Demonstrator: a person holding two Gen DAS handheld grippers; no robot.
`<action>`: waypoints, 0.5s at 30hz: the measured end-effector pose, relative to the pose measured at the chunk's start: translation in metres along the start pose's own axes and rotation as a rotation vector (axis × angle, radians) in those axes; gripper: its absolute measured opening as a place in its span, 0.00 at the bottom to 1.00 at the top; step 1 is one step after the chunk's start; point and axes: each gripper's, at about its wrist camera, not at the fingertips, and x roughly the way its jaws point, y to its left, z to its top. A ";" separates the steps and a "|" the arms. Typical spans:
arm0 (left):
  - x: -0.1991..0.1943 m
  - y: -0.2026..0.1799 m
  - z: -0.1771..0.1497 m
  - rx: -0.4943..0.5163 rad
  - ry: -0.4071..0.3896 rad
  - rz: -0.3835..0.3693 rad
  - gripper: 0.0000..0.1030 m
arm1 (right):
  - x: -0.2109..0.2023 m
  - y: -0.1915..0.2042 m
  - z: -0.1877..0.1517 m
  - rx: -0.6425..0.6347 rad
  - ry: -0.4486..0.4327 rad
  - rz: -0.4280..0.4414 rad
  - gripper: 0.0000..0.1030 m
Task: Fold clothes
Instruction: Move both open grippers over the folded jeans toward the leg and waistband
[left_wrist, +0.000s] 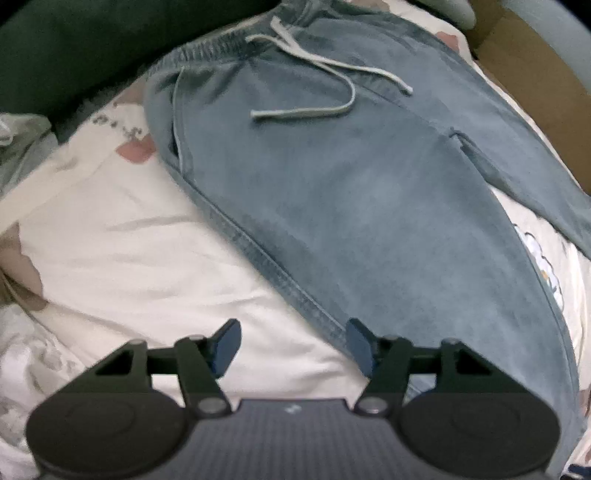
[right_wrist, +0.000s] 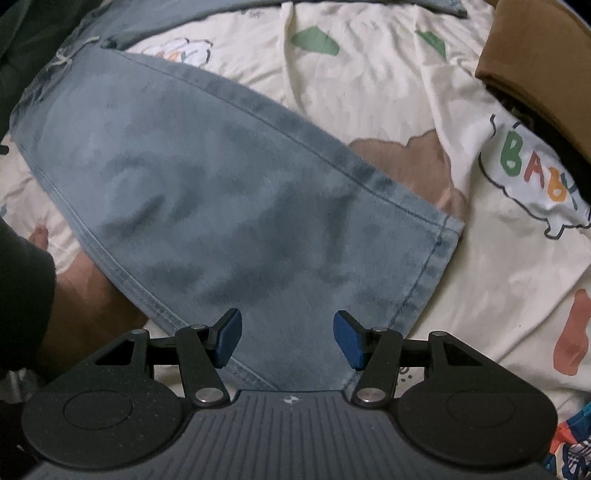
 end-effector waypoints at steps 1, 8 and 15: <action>0.002 0.001 -0.001 -0.008 0.003 -0.004 0.61 | 0.002 0.000 -0.001 -0.001 0.005 -0.001 0.60; 0.009 0.009 -0.008 -0.024 0.029 0.000 0.60 | 0.011 0.007 -0.018 -0.089 0.018 0.034 0.59; 0.008 0.016 -0.013 -0.026 0.051 0.018 0.60 | 0.025 0.027 -0.042 -0.196 0.005 0.032 0.59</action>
